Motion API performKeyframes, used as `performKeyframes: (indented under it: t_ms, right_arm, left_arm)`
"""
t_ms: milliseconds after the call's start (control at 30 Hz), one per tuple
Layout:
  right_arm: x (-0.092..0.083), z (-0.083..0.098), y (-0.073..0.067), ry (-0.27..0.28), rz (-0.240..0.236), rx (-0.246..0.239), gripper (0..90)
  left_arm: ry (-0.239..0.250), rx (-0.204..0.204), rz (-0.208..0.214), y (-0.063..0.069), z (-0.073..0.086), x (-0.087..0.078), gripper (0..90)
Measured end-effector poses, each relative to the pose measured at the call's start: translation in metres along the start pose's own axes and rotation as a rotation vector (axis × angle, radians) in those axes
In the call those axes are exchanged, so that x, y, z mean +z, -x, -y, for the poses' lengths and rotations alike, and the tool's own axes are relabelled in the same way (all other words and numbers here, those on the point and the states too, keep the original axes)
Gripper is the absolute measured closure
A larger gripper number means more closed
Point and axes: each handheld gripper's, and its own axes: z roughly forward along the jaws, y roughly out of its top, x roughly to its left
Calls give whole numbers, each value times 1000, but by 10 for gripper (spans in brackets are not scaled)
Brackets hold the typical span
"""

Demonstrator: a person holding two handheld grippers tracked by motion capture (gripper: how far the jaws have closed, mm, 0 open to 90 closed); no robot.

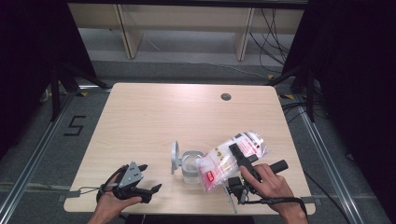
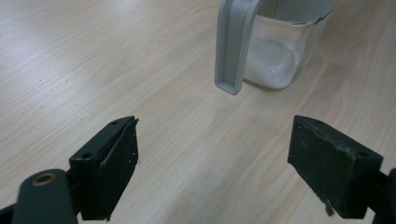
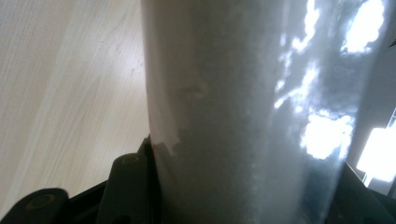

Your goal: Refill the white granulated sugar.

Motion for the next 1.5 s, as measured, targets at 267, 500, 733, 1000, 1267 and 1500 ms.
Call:
performKeyframes:
  t_ms: [267, 500, 733, 1000, 1267, 1500]
  right_arm:
    - [2, 0, 1, 0, 2, 9, 533]
    - [1, 3, 0, -11, -9, 19, 535]
    - [-3, 1, 1, -10, -13, 10, 537]
    - [1, 0, 1, 13, 0, 6, 540]
    - [1, 4, -2, -17, -10, 48, 542]
    - [-4, 3, 2, -3, 0, 18, 542]
  left_arm:
    - [2, 0, 5, 0, 0, 1, 156]
    - [1, -22, -4, 1, 0, 0, 156]
    - [8, 2, 3, 0, 0, 0, 156]
    - [7, 1, 1, 0, 0, 0, 156]
    - [-6, -15, -3, 1, 0, 0, 156]
    - [-11, -11, -4, 1, 0, 0, 156]
